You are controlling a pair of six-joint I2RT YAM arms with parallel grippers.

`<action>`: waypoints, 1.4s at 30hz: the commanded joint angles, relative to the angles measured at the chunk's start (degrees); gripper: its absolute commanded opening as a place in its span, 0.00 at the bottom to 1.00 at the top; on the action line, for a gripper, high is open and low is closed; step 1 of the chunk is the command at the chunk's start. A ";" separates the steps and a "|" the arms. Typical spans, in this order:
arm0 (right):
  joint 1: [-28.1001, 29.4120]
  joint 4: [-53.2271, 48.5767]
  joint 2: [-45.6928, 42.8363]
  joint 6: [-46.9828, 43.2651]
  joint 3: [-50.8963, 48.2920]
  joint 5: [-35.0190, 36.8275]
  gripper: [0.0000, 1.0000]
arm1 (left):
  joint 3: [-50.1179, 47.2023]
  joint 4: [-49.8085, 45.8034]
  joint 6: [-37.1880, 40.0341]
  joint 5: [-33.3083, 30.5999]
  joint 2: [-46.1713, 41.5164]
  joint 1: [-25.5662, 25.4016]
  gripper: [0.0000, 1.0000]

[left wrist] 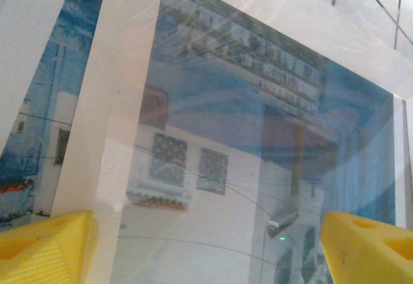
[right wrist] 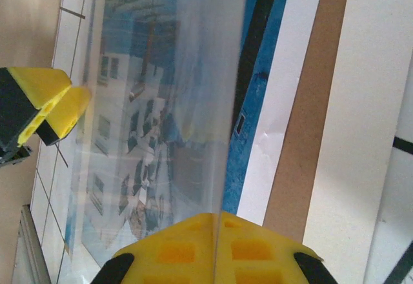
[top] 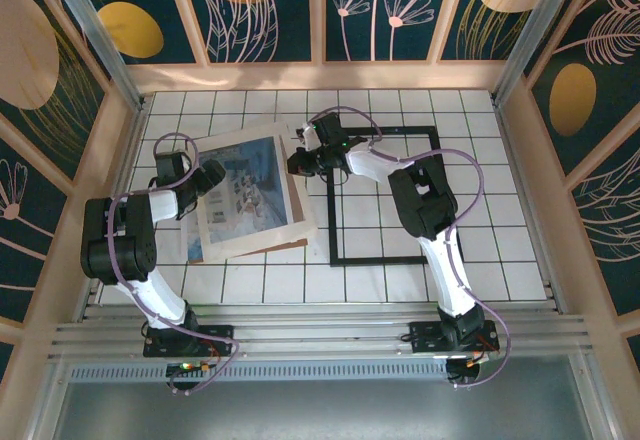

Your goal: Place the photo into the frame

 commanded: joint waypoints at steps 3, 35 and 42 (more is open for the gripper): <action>-0.81 -0.91 -14.19 -2.78 -6.01 -1.91 0.00 | 1.36 -2.32 -4.29 0.52 -10.40 -0.40 0.90; -30.49 -21.00 -40.44 -21.83 -33.66 10.70 0.00 | -3.02 -1.37 -3.03 3.83 -18.79 -16.37 0.90; -31.50 -22.27 -39.72 -23.07 -33.74 14.44 0.00 | -2.23 -1.42 -1.86 3.08 -16.47 -19.53 0.90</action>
